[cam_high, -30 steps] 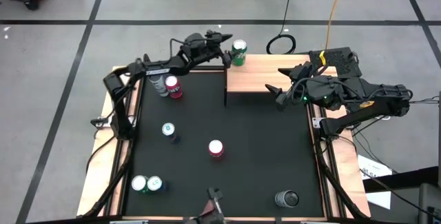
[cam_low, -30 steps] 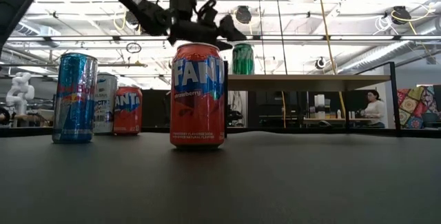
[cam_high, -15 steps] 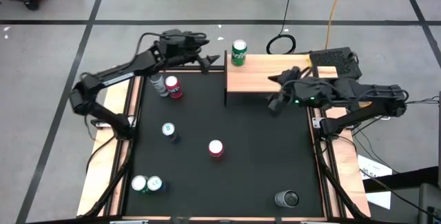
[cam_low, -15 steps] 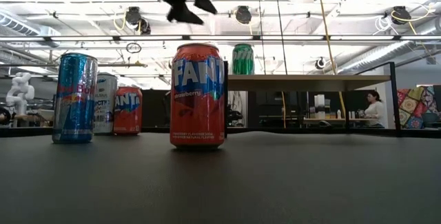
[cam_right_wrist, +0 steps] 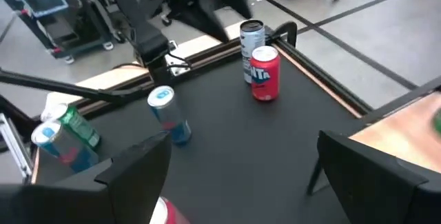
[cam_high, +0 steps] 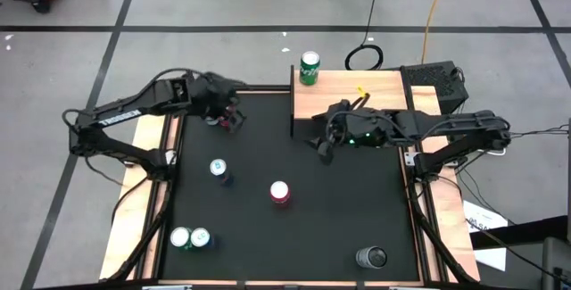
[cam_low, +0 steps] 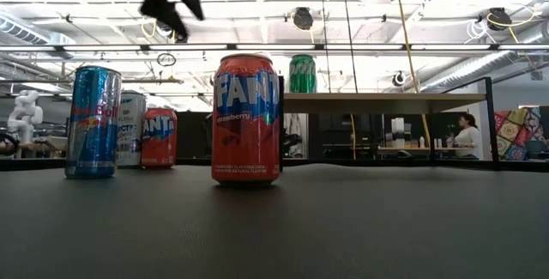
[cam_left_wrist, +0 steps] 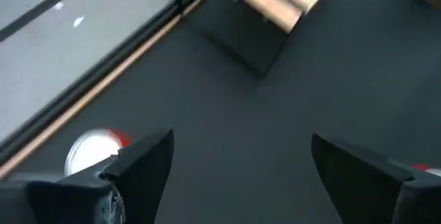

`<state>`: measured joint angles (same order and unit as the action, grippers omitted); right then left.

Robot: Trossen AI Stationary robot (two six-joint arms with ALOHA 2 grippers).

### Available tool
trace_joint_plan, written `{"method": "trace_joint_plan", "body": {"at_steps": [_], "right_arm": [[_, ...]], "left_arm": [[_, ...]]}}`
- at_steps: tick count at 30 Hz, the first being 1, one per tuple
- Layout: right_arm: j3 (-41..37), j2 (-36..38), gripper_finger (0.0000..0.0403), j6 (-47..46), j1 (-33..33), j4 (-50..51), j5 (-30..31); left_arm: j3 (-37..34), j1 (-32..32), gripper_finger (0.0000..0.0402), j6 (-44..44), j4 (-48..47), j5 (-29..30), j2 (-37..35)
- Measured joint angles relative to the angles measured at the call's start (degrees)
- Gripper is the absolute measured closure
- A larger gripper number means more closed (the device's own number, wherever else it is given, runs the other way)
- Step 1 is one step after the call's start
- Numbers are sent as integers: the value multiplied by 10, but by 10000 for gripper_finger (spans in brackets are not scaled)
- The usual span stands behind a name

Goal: Place canned beverage on shelf
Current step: Put the green soda can on the shelf aligned with the other green soda can

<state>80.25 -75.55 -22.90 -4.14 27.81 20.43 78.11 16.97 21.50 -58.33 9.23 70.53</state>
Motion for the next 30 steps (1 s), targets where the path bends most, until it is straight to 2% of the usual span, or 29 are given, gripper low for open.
{"method": "trace_joint_plan", "body": {"at_steps": [10, 17, 25, 30], "right_arm": [[0, -45, 49, -109, -9, -24, 3], [0, -89, 49, -171, -30, -75, 4], [0, -148, 50, -258, -90, -45, 3], [0, -169, 51, -259, -115, -40, 2]], "left_arm": [[0, -199, 61, 120, -123, 34, -59], [-47, -304, 61, 146, -131, 29, -79], [-106, -367, 61, 157, -65, 42, -80], [-120, -389, 61, 187, -42, 17, -80]]}}
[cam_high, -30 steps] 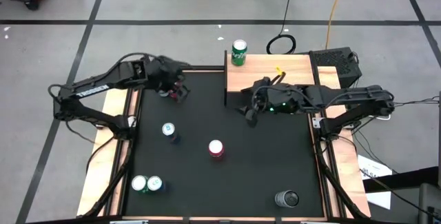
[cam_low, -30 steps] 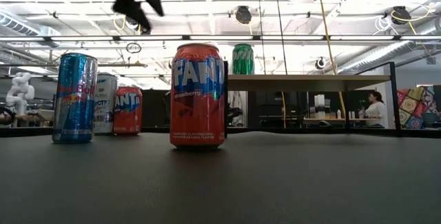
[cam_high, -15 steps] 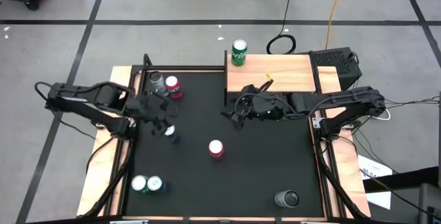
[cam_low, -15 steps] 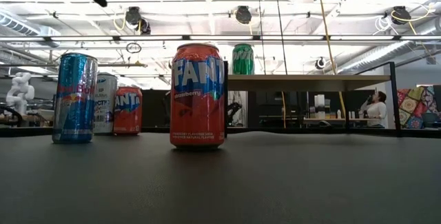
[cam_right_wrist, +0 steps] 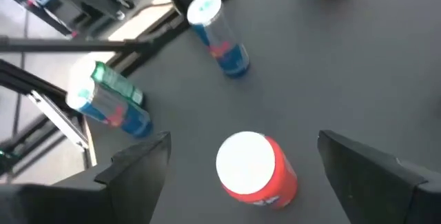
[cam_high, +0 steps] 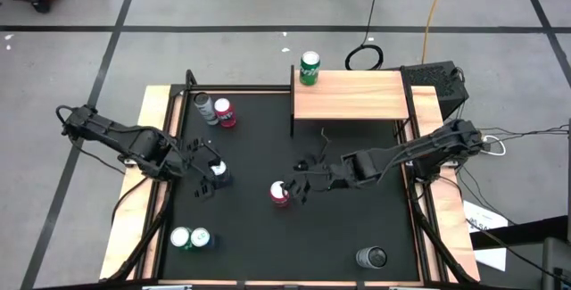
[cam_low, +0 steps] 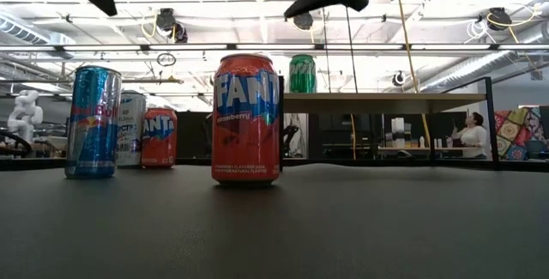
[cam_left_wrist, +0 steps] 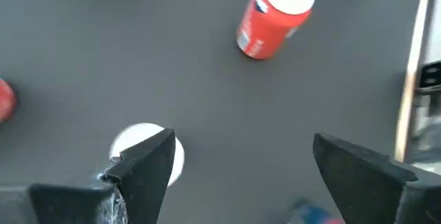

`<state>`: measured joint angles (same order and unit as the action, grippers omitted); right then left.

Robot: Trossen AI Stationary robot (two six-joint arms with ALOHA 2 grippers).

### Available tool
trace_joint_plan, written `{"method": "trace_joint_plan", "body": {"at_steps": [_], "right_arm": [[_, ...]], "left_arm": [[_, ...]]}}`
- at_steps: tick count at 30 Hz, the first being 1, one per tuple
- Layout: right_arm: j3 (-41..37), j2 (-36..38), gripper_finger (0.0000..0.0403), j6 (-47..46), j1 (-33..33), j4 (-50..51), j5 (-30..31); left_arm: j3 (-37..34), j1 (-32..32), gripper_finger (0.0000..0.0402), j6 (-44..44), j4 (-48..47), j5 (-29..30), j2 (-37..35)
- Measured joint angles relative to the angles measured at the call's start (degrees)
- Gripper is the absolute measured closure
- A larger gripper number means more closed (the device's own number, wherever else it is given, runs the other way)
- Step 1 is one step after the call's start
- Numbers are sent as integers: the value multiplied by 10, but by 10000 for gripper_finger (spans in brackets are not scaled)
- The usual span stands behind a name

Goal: Place canned beverage on shelf
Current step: Put the green soda can on the shelf aligned with the other green soda can

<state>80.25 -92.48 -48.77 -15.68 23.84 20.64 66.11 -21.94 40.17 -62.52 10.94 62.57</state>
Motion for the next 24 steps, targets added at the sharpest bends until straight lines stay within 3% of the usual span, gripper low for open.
{"method": "trace_joint_plan", "body": {"at_steps": [3, 5, 8, 12, 16, 24], "right_arm": [[0, -3, 51, 6, -2, 14, -7], [0, -2, 51, 13, -2, 20, -19], [0, 2, 51, 34, -2, 19, -28], [0, 2, 51, 64, -5, 18, -41], [0, 2, 51, 88, -14, 17, -34], [0, 2, 51, 122, -17, 8, -25]], "left_arm": [[6, -18, 61, 109, -33, -41, -3], [16, -41, 61, 207, -64, -103, -5], [23, -118, 61, 323, -63, -178, -5], [21, -226, 61, 460, -64, -181, 4], [12, -291, 61, 538, -59, -179, 32], [10, -357, 61, 553, -6, -156, 106]]}}
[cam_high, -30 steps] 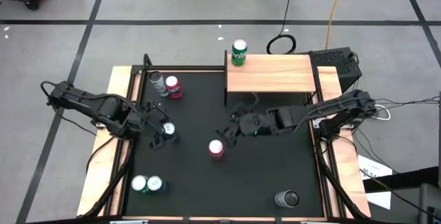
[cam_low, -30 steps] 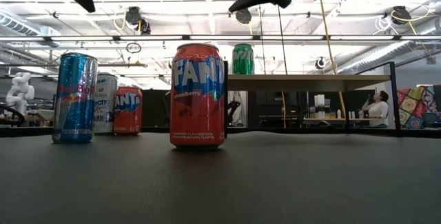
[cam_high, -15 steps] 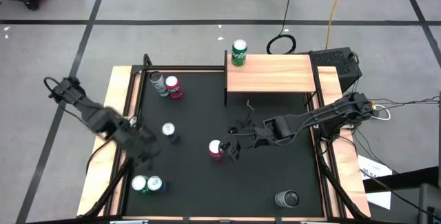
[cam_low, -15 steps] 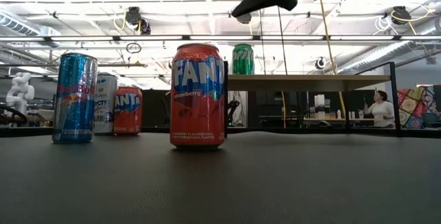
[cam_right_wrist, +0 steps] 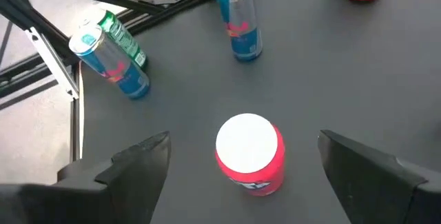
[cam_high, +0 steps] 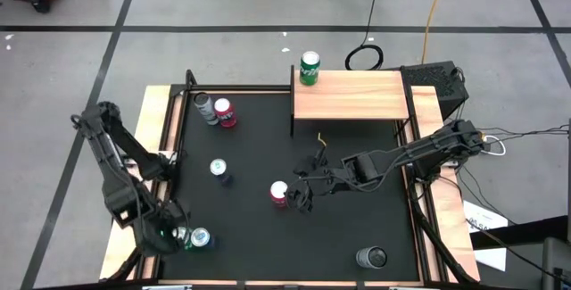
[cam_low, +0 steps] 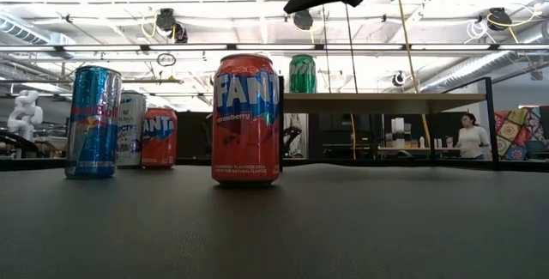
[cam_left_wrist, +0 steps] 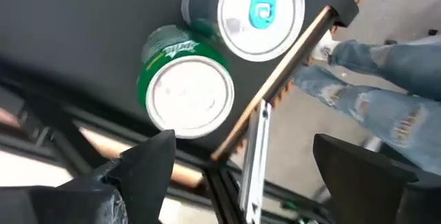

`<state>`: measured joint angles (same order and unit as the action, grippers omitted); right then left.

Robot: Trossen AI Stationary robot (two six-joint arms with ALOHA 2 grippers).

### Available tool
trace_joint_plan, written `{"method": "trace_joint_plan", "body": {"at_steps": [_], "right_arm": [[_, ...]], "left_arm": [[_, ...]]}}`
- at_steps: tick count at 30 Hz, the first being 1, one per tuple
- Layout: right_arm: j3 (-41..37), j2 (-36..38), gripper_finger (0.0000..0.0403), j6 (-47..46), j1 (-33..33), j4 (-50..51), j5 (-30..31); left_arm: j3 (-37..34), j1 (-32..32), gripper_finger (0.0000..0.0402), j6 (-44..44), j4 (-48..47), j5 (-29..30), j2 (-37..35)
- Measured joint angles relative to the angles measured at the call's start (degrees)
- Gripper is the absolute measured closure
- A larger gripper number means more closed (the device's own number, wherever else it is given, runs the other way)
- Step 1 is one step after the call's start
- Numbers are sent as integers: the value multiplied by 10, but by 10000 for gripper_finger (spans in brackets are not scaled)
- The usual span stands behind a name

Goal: Place canned beverage on shelf
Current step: Put the green soda can on the shelf aligned with the other green soda can

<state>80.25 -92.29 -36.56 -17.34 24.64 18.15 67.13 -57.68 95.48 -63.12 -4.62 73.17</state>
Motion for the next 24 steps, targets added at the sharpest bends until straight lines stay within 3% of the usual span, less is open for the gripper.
{"method": "trace_joint_plan", "body": {"at_steps": [5, 11, 24], "right_arm": [[0, 0, 51, 6, 0, 0, 0], [0, 0, 51, 6, 0, 0, -2], [0, 0, 51, -1, 0, -2, -6]], "left_arm": [[0, -22, 61, -1, -26, 48, 41], [-2, -32, 61, 1, -63, 66, 72], [-73, -40, 61, 3, 42, 64, 75]]}}
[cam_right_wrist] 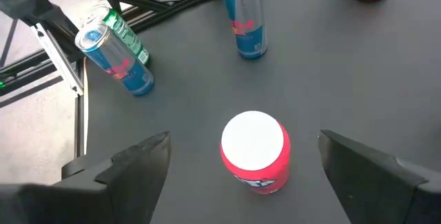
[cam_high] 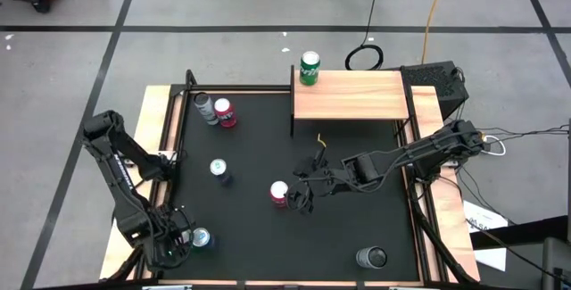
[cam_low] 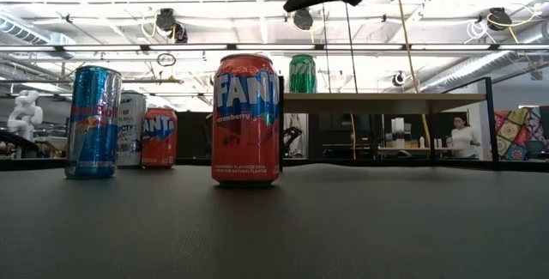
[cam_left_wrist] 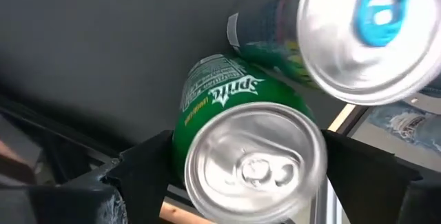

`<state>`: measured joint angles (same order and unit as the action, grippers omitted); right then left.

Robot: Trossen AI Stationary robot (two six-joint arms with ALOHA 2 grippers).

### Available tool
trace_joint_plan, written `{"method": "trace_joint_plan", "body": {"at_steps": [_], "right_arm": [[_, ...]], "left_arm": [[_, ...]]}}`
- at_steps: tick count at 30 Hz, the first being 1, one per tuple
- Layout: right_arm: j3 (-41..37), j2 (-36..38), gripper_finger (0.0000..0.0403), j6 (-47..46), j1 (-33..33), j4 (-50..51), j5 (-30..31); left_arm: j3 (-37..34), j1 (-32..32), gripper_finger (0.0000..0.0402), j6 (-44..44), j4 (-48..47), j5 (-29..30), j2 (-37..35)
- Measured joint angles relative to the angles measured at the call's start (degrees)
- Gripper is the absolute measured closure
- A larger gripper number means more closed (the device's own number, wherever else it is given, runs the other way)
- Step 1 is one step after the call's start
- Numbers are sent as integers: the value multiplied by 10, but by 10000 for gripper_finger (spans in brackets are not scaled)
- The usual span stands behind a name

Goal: Place canned beverage on shelf
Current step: Put the green soda can on the shelf aligned with the other green soda can

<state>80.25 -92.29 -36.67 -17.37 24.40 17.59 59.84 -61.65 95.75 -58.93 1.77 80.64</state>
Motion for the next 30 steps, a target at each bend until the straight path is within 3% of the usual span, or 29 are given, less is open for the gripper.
{"method": "trace_joint_plan", "body": {"at_steps": [6, 11, 19, 30], "right_arm": [[0, 0, 51, -5, 0, -2, 0], [0, 0, 51, -5, 0, -2, 0], [0, 0, 51, 13, 0, -32, 0], [0, 0, 51, 31, 1, -66, -5]], "left_arm": [[-23, 0, 69, 18, -2, -8, 0], [-22, 0, 113, 14, -5, 2, -1], [4, 15, 123, 14, -17, -50, -17], [48, 43, 117, 9, -173, -33, -82]]}}
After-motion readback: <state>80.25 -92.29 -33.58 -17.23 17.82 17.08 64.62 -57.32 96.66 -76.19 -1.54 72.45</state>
